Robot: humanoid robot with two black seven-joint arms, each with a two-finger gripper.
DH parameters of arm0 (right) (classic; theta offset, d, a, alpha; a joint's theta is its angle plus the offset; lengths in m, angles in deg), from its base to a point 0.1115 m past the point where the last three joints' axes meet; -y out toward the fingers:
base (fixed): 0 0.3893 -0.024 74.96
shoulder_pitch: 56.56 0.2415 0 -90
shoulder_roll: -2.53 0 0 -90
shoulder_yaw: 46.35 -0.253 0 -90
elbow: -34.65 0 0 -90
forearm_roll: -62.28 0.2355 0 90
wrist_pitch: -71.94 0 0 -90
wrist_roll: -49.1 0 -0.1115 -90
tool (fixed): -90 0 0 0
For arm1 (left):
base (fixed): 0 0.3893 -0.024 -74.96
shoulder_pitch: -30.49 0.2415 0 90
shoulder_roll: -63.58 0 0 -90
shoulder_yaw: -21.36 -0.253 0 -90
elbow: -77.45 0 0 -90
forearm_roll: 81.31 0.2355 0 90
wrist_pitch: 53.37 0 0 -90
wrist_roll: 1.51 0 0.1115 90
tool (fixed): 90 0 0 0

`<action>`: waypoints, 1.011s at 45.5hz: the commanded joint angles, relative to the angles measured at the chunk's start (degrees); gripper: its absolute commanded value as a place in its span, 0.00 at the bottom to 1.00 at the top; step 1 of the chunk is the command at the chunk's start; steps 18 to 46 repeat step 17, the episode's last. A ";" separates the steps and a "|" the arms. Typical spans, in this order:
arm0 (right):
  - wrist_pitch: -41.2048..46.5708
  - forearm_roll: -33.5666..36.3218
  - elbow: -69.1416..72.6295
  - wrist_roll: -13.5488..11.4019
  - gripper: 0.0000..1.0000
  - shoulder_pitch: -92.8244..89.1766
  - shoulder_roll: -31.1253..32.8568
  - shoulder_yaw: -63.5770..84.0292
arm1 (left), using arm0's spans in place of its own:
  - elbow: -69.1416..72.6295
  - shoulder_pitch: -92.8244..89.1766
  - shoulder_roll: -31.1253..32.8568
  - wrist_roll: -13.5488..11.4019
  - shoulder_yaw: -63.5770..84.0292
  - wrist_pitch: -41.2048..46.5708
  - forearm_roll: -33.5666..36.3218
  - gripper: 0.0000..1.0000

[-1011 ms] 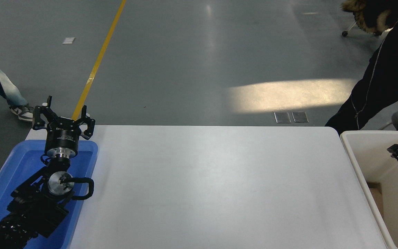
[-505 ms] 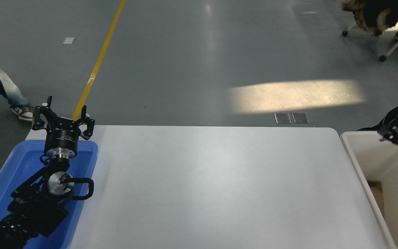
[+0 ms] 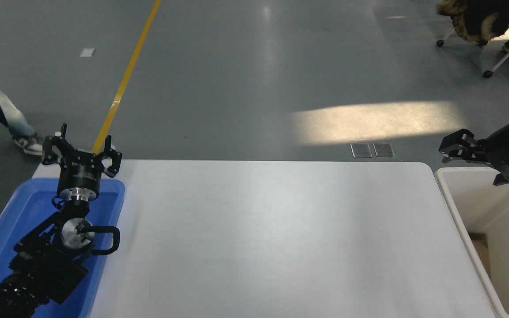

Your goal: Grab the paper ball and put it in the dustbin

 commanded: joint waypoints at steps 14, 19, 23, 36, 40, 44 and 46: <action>10.89 10.12 2.17 -0.53 1.00 8.75 -7.05 -6.68 | -0.04 0.01 0.00 -0.01 0.00 0.00 0.01 0.99; 10.98 12.49 2.17 -0.53 1.00 8.84 -8.28 -6.86 | 0.05 0.01 0.00 -0.01 0.00 0.08 0.01 0.99; 10.98 12.49 2.17 -0.53 1.00 8.84 -8.28 -6.86 | 0.05 0.01 0.00 -0.01 0.00 0.08 0.01 0.99; 10.98 12.49 2.17 -0.53 1.00 8.84 -8.28 -6.86 | 0.05 0.01 0.00 -0.01 0.00 0.08 0.01 0.99; 10.98 12.49 2.17 -0.53 1.00 8.84 -8.28 -6.86 | 0.05 0.01 0.00 -0.01 0.00 0.08 0.01 0.99; 10.98 12.49 2.17 -0.53 1.00 8.84 -8.28 -6.86 | 0.05 0.01 0.00 -0.01 0.00 0.08 0.01 0.99; 10.98 12.49 2.17 -0.53 1.00 8.84 -8.28 -6.86 | 0.05 0.01 0.00 -0.01 0.00 0.08 0.01 0.99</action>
